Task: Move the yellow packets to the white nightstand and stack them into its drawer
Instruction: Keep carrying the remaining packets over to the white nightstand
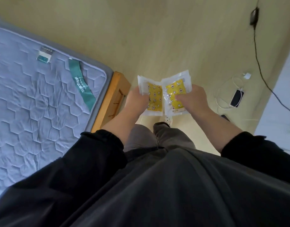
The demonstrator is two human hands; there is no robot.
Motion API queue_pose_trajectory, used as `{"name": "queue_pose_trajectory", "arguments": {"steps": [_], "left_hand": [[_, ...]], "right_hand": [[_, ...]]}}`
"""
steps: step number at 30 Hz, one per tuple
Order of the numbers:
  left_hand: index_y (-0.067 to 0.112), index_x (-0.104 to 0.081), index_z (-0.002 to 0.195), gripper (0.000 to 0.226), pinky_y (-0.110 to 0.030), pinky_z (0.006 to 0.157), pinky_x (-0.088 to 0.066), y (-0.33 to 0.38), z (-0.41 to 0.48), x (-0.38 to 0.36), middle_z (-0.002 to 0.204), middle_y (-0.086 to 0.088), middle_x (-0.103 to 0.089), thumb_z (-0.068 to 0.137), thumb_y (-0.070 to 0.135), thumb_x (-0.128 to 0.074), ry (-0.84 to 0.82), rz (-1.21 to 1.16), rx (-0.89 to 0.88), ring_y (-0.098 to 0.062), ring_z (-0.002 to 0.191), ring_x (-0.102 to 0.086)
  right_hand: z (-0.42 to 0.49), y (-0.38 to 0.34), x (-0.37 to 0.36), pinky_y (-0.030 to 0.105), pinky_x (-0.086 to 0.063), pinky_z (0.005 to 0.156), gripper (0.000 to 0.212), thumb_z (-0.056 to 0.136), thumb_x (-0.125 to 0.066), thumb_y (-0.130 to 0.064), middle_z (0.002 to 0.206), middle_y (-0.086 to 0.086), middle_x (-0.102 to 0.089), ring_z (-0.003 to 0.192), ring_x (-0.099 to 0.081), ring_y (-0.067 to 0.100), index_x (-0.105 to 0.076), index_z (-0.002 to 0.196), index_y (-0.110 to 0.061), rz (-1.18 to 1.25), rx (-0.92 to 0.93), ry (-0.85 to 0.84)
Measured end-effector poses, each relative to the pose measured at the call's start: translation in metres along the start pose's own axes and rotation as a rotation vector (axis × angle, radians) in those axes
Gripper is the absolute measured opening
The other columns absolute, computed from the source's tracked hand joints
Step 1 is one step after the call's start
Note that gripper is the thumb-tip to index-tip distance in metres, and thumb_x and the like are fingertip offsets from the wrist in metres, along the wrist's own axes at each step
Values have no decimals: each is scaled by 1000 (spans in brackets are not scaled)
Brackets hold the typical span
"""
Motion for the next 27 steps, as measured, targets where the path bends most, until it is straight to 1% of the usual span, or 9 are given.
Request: {"name": "queue_pose_trajectory", "arguments": {"steps": [3, 7, 11, 14, 18, 21, 24, 25, 27], "left_hand": [[10, -54, 84, 17, -36, 68, -47, 46, 35, 17, 78, -8, -56, 89, 3, -39, 40, 15, -47, -26, 77, -57], [20, -50, 74, 22, -30, 64, -48, 78, 90, 56, 71, 0, -52, 90, 6, -43, 115, -92, -10, -24, 76, -54], [11, -52, 74, 24, -34, 66, -47, 109, 153, 98, 69, -6, -55, 92, 8, -36, 155, -136, 44, -29, 75, -58], [5, -59, 90, 21, -37, 67, -48, 128, 201, 139, 77, -9, -57, 92, 11, -39, 199, -240, 102, -29, 76, -57], [8, -50, 75, 17, -32, 62, -37, 156, 245, 202, 70, -8, -49, 87, 2, -38, 253, -321, 150, -25, 69, -46], [6, -52, 83, 15, -33, 62, -36, 168, 266, 251, 76, -12, -49, 89, 4, -38, 307, -402, 199, -23, 70, -45], [8, -51, 83, 13, -31, 61, -36, 173, 286, 299, 79, -12, -48, 91, 6, -40, 387, -502, 236, -21, 70, -45], [8, -52, 83, 13, -30, 60, -37, 174, 293, 314, 78, -11, -49, 91, 7, -41, 419, -543, 249, -21, 69, -45], [8, -55, 86, 15, -30, 60, -40, 178, 309, 343, 77, -8, -52, 91, 11, -42, 472, -616, 273, -21, 67, -48]], "right_hand": [[50, -51, 8, 41, -56, 70, 23, 68, -64, -8, 89, 17, -71, 71, -64, 24, -67, 89, 1, -49, 44, -24], [111, -118, -5, 39, -56, 72, 23, 67, -65, -10, 88, 14, -71, 83, -69, 30, -68, 89, -2, -109, 101, -62], [176, -200, -36, 35, -54, 66, 25, 67, -64, -12, 86, 11, -70, 75, -65, 27, -66, 90, -1, -203, 167, -122], [217, -270, -63, 28, -45, 59, 22, 70, -65, -9, 76, 6, -63, 66, -55, 20, -65, 89, 1, -275, 209, -160], [250, -362, -105, 25, -40, 55, 12, 72, -64, -6, 69, 3, -55, 61, -48, 17, -63, 82, 0, -348, 276, -249], [260, -426, -139, 24, -36, 50, 10, 74, -64, -5, 62, -3, -48, 56, -44, 15, -57, 77, -10, -399, 325, -329], [271, -487, -178, 25, -36, 53, 10, 74, -64, -5, 62, -3, -49, 56, -44, 14, -55, 75, -9, -445, 364, -401], [277, -507, -192, 25, -38, 54, 8, 74, -64, -5, 65, -2, -52, 58, -47, 15, -57, 77, -5, -475, 383, -418], [288, -551, -223, 26, -43, 58, 14, 73, -64, -6, 72, 1, -59, 64, -54, 19, -63, 86, -1, -522, 430, -460]]}}
Point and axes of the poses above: each hand's wrist, its own z-axis towards the middle knuckle, its own x-axis out of the back of the hand, y = z × x, the point moved 10 cm from there along z, towards the middle knuckle
